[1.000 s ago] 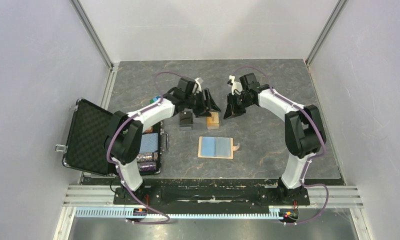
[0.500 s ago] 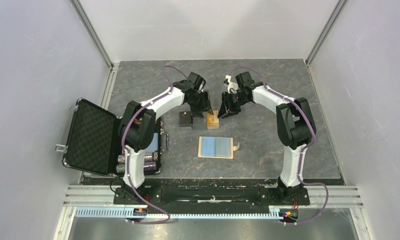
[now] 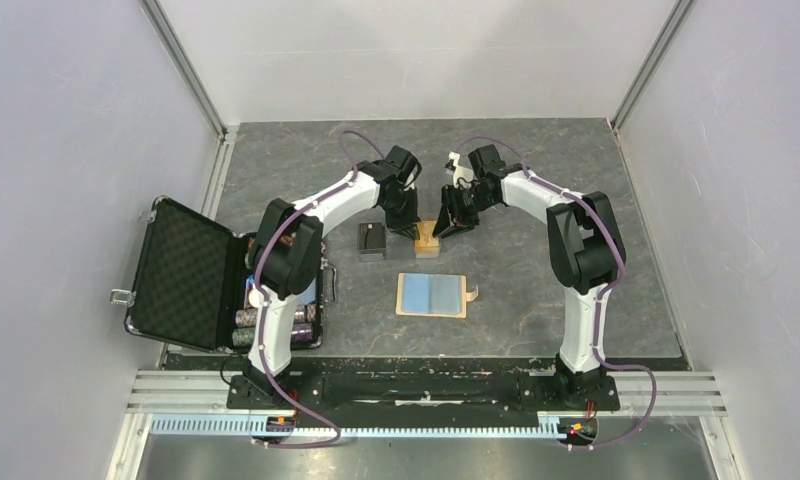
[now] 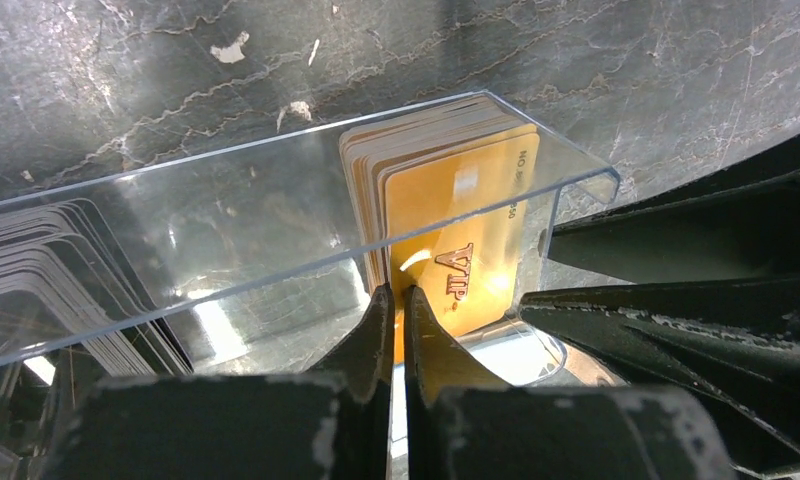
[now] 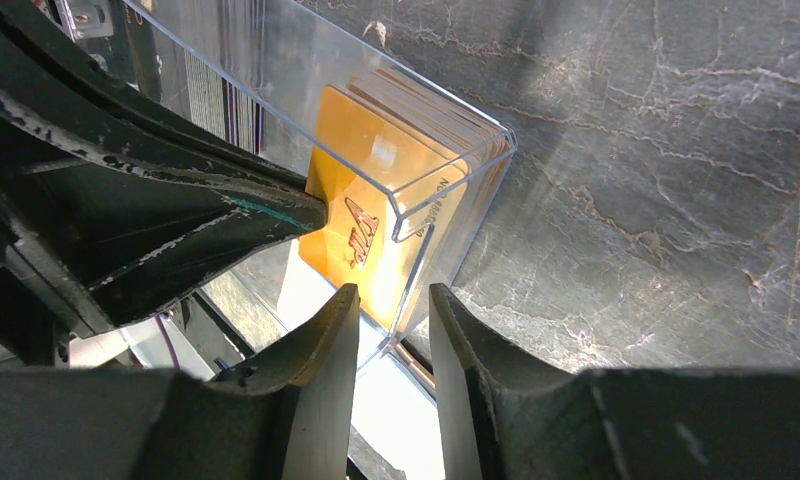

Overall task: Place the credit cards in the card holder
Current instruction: Pick up the credit card from the storage box.

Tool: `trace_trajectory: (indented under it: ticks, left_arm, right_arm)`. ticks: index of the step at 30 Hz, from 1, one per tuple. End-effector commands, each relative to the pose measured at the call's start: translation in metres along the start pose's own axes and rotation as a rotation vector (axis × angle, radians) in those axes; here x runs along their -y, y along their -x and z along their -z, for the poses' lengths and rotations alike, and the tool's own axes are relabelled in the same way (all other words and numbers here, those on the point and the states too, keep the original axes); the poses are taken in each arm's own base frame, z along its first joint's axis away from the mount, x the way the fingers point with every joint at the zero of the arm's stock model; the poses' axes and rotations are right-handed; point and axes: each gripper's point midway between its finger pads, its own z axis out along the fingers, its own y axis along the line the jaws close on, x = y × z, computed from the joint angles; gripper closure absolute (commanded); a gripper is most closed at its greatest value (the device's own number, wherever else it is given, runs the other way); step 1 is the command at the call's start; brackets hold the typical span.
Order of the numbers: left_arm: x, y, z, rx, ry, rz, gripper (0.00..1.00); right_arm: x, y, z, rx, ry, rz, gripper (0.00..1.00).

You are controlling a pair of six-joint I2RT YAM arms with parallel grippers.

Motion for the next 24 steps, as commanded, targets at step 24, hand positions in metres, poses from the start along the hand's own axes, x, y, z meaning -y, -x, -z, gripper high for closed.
trace_trajectory:
  ticks: [24]
  left_arm:
    - [0.0,-0.0022,0.0068,-0.031,0.196,-0.239,0.9]
  right_arm:
    - [-0.0073,0.01,0.0029,0.021,0.018,0.025,0.68]
